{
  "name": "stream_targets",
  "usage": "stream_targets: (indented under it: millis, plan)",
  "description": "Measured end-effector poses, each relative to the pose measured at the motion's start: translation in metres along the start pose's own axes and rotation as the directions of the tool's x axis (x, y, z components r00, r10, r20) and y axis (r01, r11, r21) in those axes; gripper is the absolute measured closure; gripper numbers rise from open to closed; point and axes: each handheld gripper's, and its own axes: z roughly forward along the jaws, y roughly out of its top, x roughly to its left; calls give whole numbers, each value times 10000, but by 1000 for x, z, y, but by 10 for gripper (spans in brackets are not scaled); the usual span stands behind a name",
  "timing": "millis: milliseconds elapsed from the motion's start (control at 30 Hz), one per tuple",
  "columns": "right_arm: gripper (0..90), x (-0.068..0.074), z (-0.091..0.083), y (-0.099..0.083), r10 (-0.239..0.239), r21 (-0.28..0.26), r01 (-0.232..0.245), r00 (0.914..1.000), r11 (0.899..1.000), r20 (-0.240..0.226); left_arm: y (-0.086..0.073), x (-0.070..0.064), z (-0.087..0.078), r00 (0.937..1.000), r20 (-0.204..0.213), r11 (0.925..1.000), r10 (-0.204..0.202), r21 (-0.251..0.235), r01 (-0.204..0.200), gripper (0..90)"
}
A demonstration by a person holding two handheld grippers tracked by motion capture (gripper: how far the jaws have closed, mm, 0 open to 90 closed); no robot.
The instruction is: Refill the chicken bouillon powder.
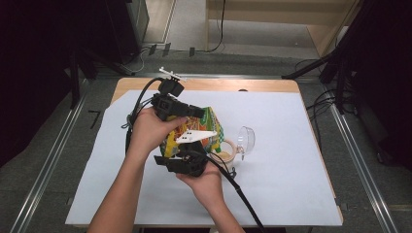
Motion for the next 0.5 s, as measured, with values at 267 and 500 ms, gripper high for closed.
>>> stream_targets:
  millis: [267, 500]
  plan:
    - [665, 0, 1, -1, -85, 73, 84, 9998, 9999, 170, 0, -3, 1, 9999, -87, 10000, 96, -13, -96, 781]
    - [664, 0, 0, 0, 21, 54, -21, 10000, 10000, 92, 1, -3, 1, 9999, -113, 9999, 127, -57, -127, 781]
